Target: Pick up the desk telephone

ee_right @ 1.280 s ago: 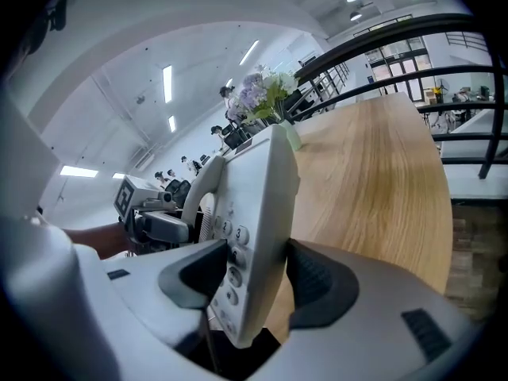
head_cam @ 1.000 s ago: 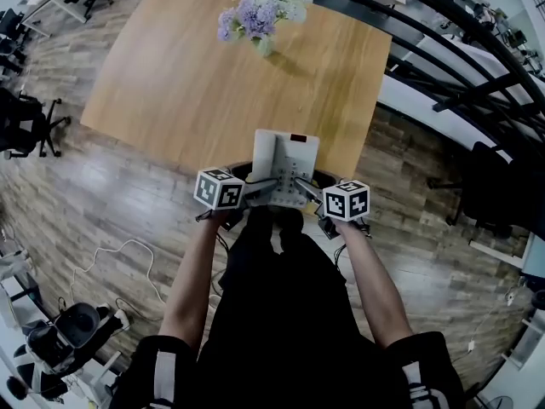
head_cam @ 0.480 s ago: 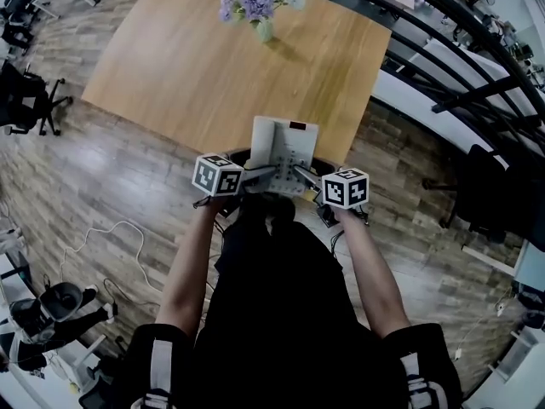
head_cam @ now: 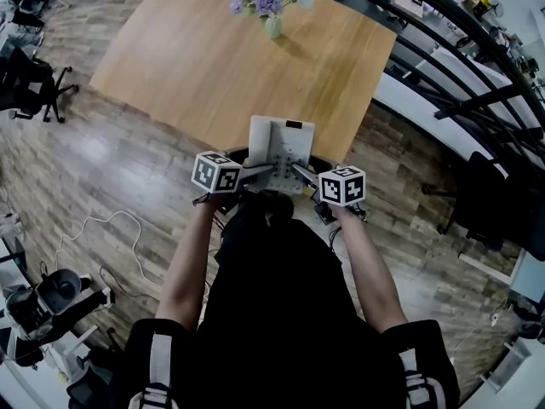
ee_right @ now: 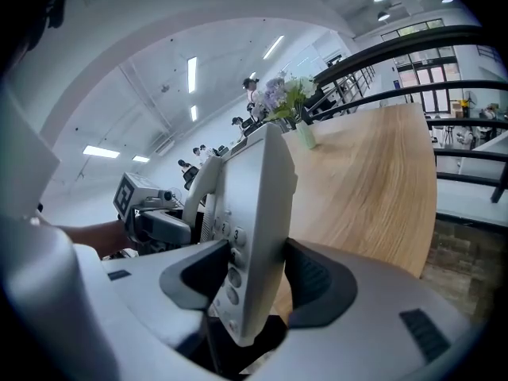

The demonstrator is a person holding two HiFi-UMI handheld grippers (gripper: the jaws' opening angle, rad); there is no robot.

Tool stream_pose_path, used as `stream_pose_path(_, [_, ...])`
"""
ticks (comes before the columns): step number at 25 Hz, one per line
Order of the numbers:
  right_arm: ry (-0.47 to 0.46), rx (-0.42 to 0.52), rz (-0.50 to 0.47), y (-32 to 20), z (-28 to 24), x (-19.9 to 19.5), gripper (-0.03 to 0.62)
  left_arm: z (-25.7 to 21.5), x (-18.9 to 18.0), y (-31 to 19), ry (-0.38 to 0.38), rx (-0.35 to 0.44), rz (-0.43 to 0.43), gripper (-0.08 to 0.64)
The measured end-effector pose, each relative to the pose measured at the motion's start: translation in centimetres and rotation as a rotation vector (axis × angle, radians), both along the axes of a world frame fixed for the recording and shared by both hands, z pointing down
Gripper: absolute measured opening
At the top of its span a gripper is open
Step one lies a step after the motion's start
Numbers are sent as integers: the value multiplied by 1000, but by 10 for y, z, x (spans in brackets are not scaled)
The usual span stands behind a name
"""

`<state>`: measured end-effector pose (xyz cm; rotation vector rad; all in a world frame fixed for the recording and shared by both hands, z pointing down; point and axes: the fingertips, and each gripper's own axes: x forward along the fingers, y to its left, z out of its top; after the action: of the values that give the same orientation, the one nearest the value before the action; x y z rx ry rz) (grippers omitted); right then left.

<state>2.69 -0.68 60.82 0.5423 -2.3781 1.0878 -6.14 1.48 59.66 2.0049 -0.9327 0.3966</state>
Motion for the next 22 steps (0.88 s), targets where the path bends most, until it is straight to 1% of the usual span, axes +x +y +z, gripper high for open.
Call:
stream_pose_path(11, [-21, -13, 8, 1, -5, 4, 241, -10, 4, -1, -4, 31, -22, 374])
stream_pose_path(22, [-9, -37, 16, 5, 1, 3, 239, -5, 4, -1, -11, 15, -37, 374])
